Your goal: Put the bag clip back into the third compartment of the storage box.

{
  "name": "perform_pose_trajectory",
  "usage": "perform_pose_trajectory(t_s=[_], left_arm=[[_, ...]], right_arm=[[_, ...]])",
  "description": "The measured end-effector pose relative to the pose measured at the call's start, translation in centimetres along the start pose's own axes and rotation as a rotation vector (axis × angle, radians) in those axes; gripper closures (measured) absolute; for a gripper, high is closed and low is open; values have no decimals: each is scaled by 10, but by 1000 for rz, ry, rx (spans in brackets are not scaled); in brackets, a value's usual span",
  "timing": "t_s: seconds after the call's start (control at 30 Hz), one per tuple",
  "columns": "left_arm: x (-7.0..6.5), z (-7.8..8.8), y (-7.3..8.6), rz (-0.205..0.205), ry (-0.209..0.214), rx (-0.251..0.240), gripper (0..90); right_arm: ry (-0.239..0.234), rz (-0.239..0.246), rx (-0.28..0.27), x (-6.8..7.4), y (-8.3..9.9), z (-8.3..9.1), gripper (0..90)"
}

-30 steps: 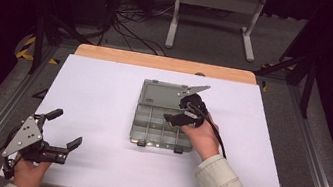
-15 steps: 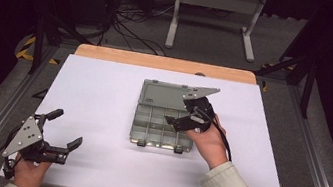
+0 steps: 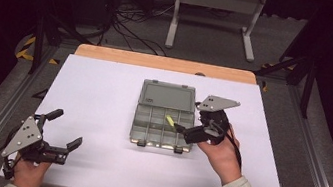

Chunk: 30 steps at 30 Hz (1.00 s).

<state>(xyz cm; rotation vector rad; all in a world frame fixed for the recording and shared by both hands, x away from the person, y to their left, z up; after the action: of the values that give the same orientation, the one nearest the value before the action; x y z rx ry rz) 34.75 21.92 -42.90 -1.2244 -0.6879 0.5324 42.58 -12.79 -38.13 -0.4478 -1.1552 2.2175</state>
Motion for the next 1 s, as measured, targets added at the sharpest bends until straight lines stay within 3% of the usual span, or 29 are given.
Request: perform_pose_trajectory(t_s=[0.33, 0.53, 0.83, 1.0], left_arm=[[0, 1, -1, -3, -2, -6, 0], [1, 2, -2, -2, -6, -11, 0], [1, 3, -2, -1, -6, -9, 0], [3, 13, 1, 3, -19, -13, 0]], right_arm=[[19, -13, -67, -1, 10, 30, 35], [55, -19, -111, -4, 21, 50, 34], [77, -62, -174, -15, 47, 78, 30], [84, -65, -205, -20, 62, 88, 26]])
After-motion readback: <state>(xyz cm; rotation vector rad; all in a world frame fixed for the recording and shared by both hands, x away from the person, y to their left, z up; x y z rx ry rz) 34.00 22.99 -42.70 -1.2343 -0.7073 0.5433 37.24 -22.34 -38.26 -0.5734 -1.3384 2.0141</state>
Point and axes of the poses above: each handheld gripper's, and its own axes: z roughly backward along the jaws, y roughly out of its underside, x roughly to its left, the point moved 8 cm from there along -z, roughly forward along the jaws, and after that the axes turned 4 degrees about -z, right-handed, at the moved point
